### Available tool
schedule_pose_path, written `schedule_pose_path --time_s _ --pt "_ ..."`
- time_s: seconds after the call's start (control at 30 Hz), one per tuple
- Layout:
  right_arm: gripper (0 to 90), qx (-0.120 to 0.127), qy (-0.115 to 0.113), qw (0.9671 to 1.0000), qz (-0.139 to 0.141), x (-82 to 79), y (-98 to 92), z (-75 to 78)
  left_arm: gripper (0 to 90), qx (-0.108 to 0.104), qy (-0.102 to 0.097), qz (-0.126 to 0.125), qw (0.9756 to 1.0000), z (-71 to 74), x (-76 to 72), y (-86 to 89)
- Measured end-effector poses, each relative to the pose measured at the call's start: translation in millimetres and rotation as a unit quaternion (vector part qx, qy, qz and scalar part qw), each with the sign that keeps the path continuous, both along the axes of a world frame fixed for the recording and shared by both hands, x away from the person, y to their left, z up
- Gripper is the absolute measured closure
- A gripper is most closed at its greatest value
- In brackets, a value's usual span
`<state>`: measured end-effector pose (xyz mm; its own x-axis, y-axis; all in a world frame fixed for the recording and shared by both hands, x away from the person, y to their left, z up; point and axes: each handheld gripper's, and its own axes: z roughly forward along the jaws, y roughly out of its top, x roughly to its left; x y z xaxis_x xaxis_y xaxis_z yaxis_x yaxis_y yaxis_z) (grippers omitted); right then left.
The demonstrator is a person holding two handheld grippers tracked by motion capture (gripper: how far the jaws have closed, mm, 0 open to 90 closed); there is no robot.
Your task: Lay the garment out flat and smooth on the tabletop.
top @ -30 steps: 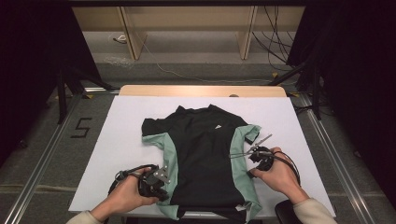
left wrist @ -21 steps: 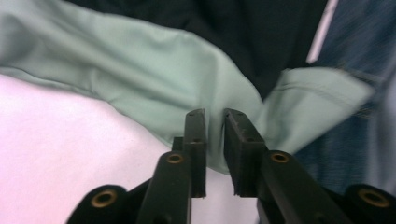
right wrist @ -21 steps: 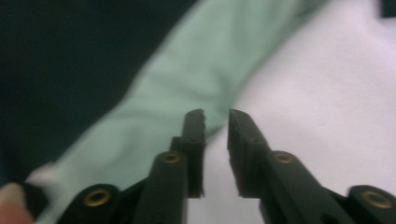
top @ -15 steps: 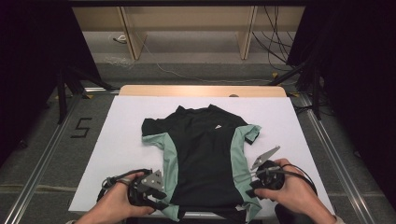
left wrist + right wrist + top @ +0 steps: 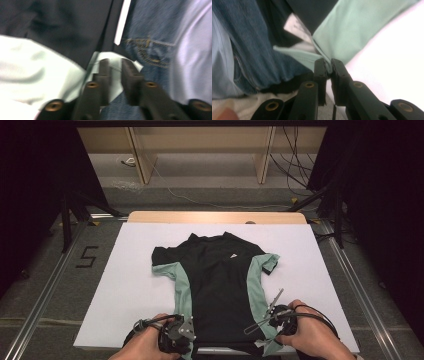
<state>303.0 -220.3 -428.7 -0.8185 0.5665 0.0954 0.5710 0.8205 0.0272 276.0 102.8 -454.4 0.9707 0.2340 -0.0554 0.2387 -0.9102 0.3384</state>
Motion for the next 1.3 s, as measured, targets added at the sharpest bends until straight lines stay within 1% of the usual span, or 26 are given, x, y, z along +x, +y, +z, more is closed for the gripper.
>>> schedule_pose_path --time_s 0.03,0.07,0.13,0.23,0.27,0.3,0.33,0.37,0.4,0.43,0.5,0.53,0.57,0.63,0.73,0.8,0.87,0.97,1.03,1.07,1.13,1.17,1.2,1.23,1.27,1.3 --pt "84.0 0.0 0.006 1.0 0.006 0.6 -2.5 0.1 89.5 0.002 0.0 0.002 1.0 -0.5 0.2 0.8" --pt "84.1 -0.002 0.011 0.9999 0.009 0.7 -4.4 1.0 90.0 0.005 0.003 0.002 1.0 0.0 -0.1 1.7" --pt "84.1 0.011 0.015 0.9998 0.008 0.9 -8.3 2.9 90.0 0.005 0.006 0.0 1.0 3.4 -2.1 4.2" --pt "84.2 0.018 0.011 0.9998 0.001 2.3 -13.9 8.2 90.0 -0.009 0.014 0.003 0.9999 10.2 -3.7 11.8" --pt "84.3 0.02 0.01 0.9997 0.006 4.2 -16.0 10.1 90.0 -0.014 0.012 0.006 0.9998 11.0 -3.1 13.5" --pt "84.3 0.03 0.012 0.9995 -0.003 4.7 -16.0 10.8 90.0 -0.017 0.006 0.01 0.9998 11.0 -2.8 13.8" --pt "84.3 0.028 0.012 0.9995 -0.003 5.9 -15.8 11.2 90.0 -0.028 0.003 0.014 0.9995 10.0 -2.8 12.8" --pt "84.3 0.025 0.013 0.9996 0.0 6.4 -14.7 11.0 89.4 -0.033 0.002 0.009 0.9994 9.1 -2.1 10.9" --pt "84.3 0.024 0.01 0.9996 0.005 7.4 -13.5 11.3 82.6 -0.042 0.002 0.016 0.999 7.0 -3.2 7.2" --pt "84.3 0.029 0.01 0.9995 0.0 7.0 -11.2 11.5 77.5 -0.047 0.002 0.017 0.9987 5.4 -3.5 3.5" --pt "84.3 0.03 0.008 0.9995 0.01 8.8 -9.2 12.4 68.1 -0.045 0.0 0.021 0.9988 2.4 -1.5 -3.2" --pt "84.2 0.03 0.008 0.9995 0.007 9.5 -8.2 13.0 65.8 -0.041 -0.001 0.025 0.9989 1.0 -0.4 -5.3" --pt "84.2 0.029 0.007 0.9995 0.007 10.5 -8.1 13.4 64.4 -0.029 -0.003 0.023 0.9993 -0.2 2.1 -7.3" --pt "84.2 0.029 0.004 0.9996 0.004 12.5 -8.0 13.9 62.4 -0.01 0.005 0.026 0.9996 -4.7 6.2 -11.1" --pt "84.2 0.027 0.009 0.9996 0.006 15.2 -9.2 13.5 66.9 -0.002 0.007 0.023 0.9997 -6.6 9.4 -11.8" --pt "84.2 0.025 0.012 0.9996 0.009 16.2 -10.0 12.5 75.5 0.01 0.013 0.021 0.9997 -5.4 10.9 -10.4" --pt "84.1 0.026 0.017 0.9995 0.011 16.3 -10.6 11.5 84.2 0.011 0.01 0.016 0.9998 -5.8 8.7 -9.4" --pt "84.1 0.021 0.024 0.9994 0.017 15.8 -10.8 11.1 86.3 0.018 0.006 0.008 0.9998 -2.8 4.6 -8.1" --pt "84.0 0.02 0.029 0.999 0.029 15.5 -11.4 10.4 86.5 0.007 0.005 0.003 1.0 3.5 2.1 -2.7" --pt "83.9 0.019 0.033 0.9987 0.034 15.2 -11.4 10.3 86.5 -0.004 0.009 0.002 0.9999 6.7 1.0 0.9" --pt "83.7 0.019 0.039 0.9983 0.04 15.3 -11.8 10.3 86.5 -0.016 0.022 -0.005 0.9996 12.3 -1.5 8.6" --pt "83.1 0.016 0.042 0.9981 0.042 15.5 -12.0 10.5 86.6 -0.034 0.035 -0.011 0.9988 15.1 -4.8 14.0" --pt "82.4 0.015 0.045 0.998 0.042 15.4 -12.1 10.1 86.6 -0.044 0.044 -0.017 0.9979 17.3 -7.3 18.7" --pt "81.6 0.014 0.047 0.9978 0.045 16.2 -12.5 10.2 86.5 -0.047 0.046 -0.021 0.9976 19.4 -9.6 23.4" --pt "81.4 0.02 0.045 0.9978 0.043 16.9 -13.4 9.6 86.5 -0.043 0.046 -0.022 0.9977 20.9 -11.5 27.9" --pt "81.2 0.018 0.046 0.9978 0.044 18.1 -14.0 10.4 86.5 -0.039 0.043 -0.017 0.9982 22.0 -12.8 32.4"
